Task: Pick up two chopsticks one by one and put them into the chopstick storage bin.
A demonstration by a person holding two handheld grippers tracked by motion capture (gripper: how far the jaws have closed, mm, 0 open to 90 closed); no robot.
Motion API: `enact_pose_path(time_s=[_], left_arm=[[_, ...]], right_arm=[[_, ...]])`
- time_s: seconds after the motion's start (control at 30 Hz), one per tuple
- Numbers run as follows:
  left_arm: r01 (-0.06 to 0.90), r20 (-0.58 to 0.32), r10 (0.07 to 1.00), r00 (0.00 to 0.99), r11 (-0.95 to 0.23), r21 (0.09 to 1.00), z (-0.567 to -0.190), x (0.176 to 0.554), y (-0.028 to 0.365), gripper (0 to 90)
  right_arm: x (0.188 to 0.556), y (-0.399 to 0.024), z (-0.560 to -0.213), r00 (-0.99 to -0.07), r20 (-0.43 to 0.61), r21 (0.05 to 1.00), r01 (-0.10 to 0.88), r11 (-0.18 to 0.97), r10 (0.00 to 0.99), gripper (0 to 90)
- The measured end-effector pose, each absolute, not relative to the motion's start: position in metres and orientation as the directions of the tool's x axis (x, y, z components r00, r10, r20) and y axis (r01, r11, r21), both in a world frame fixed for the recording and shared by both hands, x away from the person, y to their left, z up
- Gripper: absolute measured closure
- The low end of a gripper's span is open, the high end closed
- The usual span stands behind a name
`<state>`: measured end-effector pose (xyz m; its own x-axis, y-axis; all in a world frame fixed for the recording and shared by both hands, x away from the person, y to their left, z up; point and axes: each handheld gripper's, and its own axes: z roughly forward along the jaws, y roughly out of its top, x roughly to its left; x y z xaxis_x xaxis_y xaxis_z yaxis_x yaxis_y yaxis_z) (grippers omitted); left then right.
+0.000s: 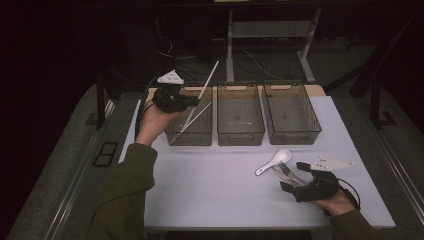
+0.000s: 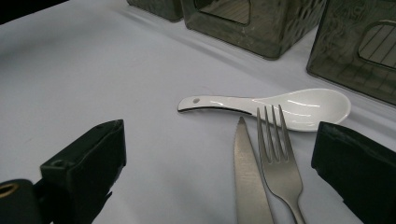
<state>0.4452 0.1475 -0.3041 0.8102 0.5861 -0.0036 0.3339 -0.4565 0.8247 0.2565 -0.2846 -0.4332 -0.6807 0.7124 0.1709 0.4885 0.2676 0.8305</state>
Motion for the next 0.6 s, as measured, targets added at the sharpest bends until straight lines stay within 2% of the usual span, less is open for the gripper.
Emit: enact_pose_path(time_s=[0.17,0.6], left_arm=[[0.379,-0.004,0.614,0.79,-0.483,0.789,-0.321,0.46,0.156,84.5],[0.51,-0.073,0.678,0.731,-0.472,0.719,-0.361,0.477,0.171,84.5]], right_arm=[[0.256,-0.286,-0.433,-0.678,0.175,0.832,0.489,0.261,0.714,3.1],[0.255,-0.287,-0.432,-0.678,0.174,0.832,0.49,0.262,0.715,3.1]])
